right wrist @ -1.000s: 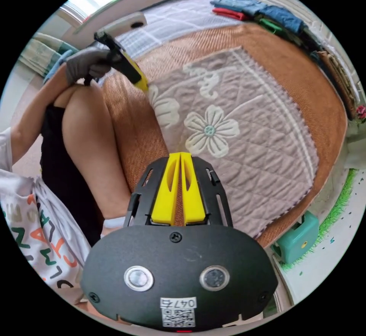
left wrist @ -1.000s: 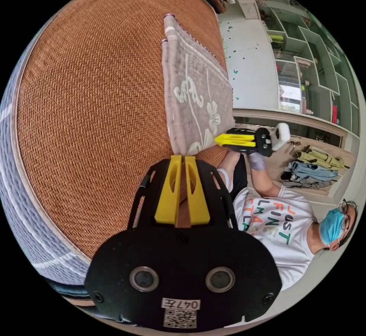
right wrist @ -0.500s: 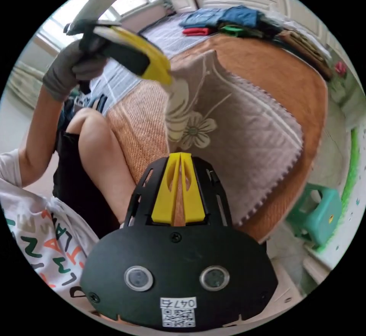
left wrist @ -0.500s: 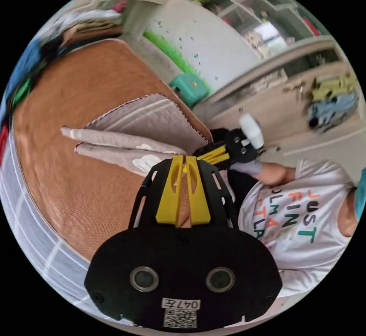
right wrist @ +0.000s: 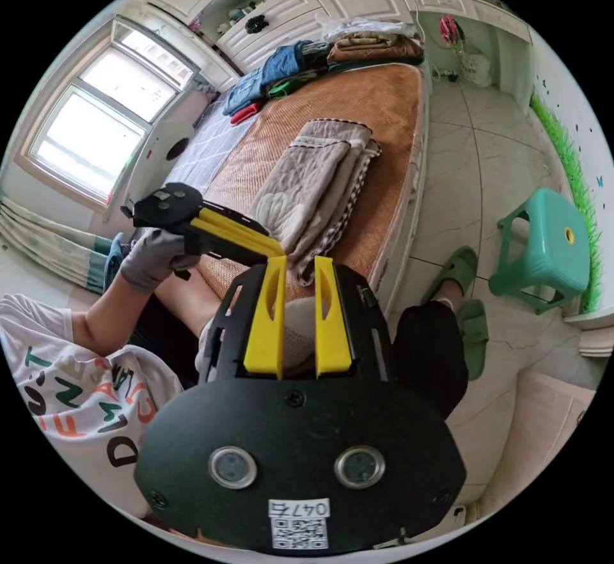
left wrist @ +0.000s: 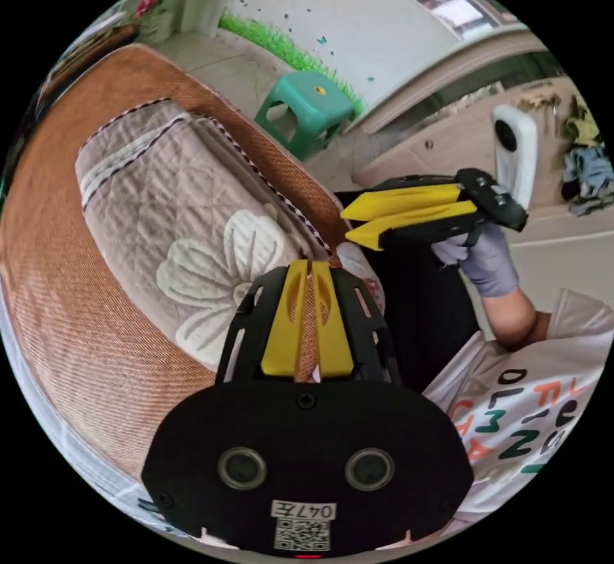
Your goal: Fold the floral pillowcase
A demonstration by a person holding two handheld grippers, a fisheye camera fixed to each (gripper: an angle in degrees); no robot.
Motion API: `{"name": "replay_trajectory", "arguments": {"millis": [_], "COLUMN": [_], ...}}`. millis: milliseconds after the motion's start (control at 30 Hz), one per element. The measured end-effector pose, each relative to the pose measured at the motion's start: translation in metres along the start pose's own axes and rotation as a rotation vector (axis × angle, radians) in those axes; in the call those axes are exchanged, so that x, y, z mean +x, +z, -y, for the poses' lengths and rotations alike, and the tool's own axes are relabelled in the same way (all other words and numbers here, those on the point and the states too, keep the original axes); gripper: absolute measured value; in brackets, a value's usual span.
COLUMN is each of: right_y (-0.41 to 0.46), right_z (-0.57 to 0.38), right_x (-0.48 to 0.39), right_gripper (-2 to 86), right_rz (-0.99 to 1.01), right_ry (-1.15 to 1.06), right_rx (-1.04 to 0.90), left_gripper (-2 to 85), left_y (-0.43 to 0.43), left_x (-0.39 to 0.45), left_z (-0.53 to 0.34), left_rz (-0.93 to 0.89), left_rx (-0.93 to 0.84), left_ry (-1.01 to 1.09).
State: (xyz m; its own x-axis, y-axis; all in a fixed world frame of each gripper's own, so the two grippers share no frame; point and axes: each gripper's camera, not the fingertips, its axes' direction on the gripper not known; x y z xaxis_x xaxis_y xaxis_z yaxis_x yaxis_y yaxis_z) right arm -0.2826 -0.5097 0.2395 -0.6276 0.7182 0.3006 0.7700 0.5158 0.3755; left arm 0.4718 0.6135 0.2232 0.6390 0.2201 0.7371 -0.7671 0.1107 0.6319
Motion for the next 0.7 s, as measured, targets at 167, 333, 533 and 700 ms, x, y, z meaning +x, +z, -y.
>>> {"name": "replay_trajectory", "arguments": {"millis": [167, 333, 533, 700], "right_y": [0.009, 0.016, 0.034, 0.001], "right_z": [0.018, 0.049, 0.072, 0.056], "right_x": [0.013, 0.034, 0.052, 0.032], "right_gripper": [5.3, 7.3, 1.3, -0.4], "right_rz": [0.033, -0.012, -0.109, -0.180], "right_ry": [-0.008, 0.026, 0.058, -0.053], "right_rx": [-0.003, 0.035, -0.057, 0.057], "left_gripper": [-0.9, -0.9, -0.9, -0.4], "left_y": [0.002, 0.014, 0.030, 0.048], "left_x": [-0.008, -0.005, -0.024, -0.037], "left_z": [-0.029, -0.054, -0.086, -0.108], "left_rz": [-0.078, -0.050, -0.105, -0.152], "left_rx": [0.057, 0.097, 0.156, 0.185], "left_ry": [-0.022, -0.007, -0.035, -0.008]}}
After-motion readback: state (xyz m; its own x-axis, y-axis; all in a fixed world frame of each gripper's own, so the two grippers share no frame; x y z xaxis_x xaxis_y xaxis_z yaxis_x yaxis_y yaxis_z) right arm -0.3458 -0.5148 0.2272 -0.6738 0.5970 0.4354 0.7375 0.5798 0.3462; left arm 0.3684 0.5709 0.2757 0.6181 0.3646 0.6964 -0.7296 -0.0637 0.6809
